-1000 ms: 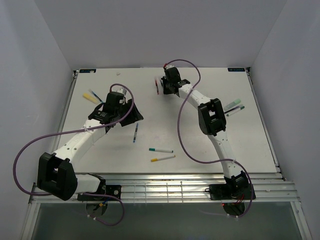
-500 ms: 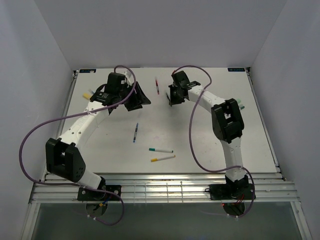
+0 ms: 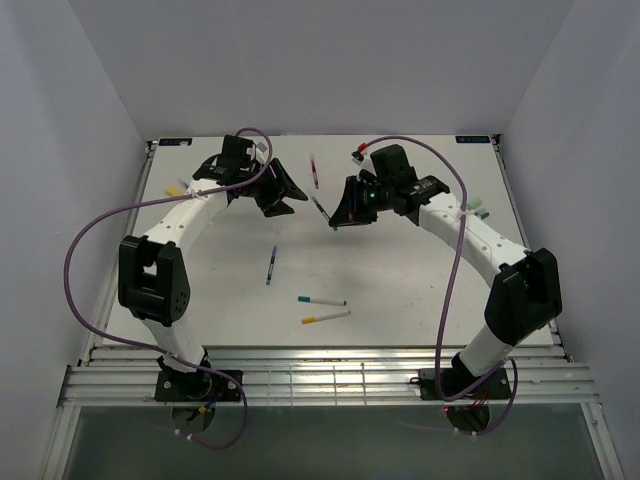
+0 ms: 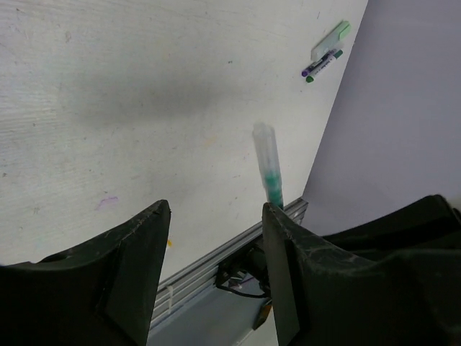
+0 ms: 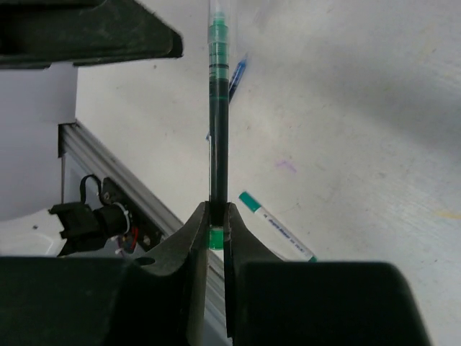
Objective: Open the pen caps
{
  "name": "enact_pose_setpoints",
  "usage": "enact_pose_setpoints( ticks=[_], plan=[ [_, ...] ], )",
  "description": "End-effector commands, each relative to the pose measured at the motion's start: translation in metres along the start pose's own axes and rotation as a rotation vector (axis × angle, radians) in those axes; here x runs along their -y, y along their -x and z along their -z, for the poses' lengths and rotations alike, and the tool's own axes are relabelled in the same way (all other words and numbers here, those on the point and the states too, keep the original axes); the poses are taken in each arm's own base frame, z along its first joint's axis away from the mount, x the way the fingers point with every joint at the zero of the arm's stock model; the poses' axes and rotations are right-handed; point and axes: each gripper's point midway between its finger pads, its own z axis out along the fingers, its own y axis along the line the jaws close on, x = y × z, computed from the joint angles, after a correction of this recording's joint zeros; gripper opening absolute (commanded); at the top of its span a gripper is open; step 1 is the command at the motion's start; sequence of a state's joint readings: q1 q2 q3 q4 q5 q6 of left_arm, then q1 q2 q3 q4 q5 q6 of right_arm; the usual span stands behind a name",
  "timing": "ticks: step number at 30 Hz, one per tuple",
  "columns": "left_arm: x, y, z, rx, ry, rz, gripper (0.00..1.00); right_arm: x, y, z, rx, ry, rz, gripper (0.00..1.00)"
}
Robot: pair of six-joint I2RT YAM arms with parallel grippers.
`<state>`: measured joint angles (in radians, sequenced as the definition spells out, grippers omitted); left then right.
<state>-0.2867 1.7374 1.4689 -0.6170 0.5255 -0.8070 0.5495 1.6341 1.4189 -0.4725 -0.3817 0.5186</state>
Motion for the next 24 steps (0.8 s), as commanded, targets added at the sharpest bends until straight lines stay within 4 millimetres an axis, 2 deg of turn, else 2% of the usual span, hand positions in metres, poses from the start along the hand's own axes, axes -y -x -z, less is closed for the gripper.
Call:
enact_pose_setpoints(
  ticks=[1,3,14,24],
  plan=[
    [0.033,0.006,0.006,-0.027,-0.114,0.029,0.64,-0.024,-0.013,0.011,-0.044,0.114,-0.045,0.08],
    [0.033,0.007,0.003,-0.031,-0.114,0.040,0.64,-0.030,-0.015,0.014,-0.047,0.134,-0.042,0.08],
    [0.023,-0.002,-0.004,-0.060,-0.110,0.097,0.64,-0.034,-0.019,0.013,-0.052,0.169,-0.051,0.08],
    [0.028,-0.003,-0.001,-0.050,-0.131,0.169,0.60,-0.044,-0.012,0.004,-0.031,0.191,-0.033,0.08]
  ],
)
